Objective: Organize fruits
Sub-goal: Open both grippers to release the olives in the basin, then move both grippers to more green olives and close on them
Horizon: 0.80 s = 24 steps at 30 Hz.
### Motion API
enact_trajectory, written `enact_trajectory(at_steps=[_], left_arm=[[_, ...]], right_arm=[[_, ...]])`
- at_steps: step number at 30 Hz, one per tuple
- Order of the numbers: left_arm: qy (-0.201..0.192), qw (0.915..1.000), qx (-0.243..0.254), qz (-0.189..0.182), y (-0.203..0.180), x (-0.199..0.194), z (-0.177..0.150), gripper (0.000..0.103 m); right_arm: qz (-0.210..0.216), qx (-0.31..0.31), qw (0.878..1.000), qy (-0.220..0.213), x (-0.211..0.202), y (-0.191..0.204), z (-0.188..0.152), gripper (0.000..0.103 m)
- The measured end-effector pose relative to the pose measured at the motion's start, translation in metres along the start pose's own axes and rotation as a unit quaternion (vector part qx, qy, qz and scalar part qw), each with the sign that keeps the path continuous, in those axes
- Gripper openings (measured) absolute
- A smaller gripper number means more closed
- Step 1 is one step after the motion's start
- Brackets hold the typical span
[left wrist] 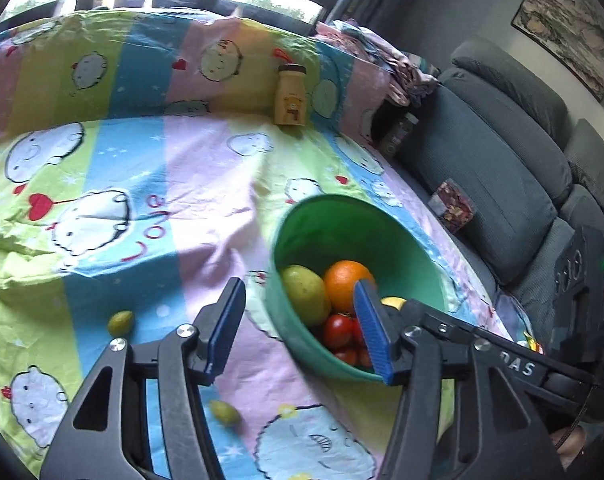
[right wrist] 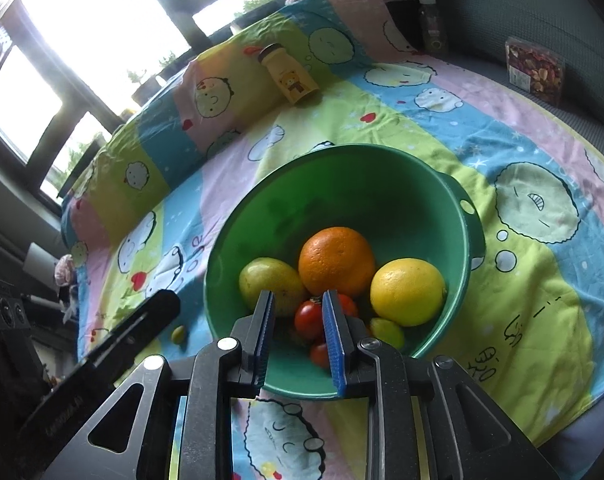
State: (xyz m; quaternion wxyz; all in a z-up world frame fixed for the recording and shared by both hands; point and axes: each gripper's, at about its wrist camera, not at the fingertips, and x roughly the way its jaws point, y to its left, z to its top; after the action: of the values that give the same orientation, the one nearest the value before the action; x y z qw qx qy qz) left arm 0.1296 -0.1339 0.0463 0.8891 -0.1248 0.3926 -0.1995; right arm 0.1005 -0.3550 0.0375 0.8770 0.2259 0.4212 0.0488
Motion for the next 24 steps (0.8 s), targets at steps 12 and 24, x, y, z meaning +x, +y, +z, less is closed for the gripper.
enact_trajectory(at_steps=[12, 24], left_arm=[[0.057, 0.9848, -0.1, 0.13, 0.11, 0.006, -0.012, 0.055], [0.099, 0.9837, -0.112, 0.1, 0.119, 0.033, -0.026, 0.044]], right_arm=[[0.075, -0.144, 0.984, 0.071, 0.026, 0.078, -0.037, 0.042], [0.064, -0.174, 0.97, 0.155, 0.076, 0.093, -0.068, 0.042]])
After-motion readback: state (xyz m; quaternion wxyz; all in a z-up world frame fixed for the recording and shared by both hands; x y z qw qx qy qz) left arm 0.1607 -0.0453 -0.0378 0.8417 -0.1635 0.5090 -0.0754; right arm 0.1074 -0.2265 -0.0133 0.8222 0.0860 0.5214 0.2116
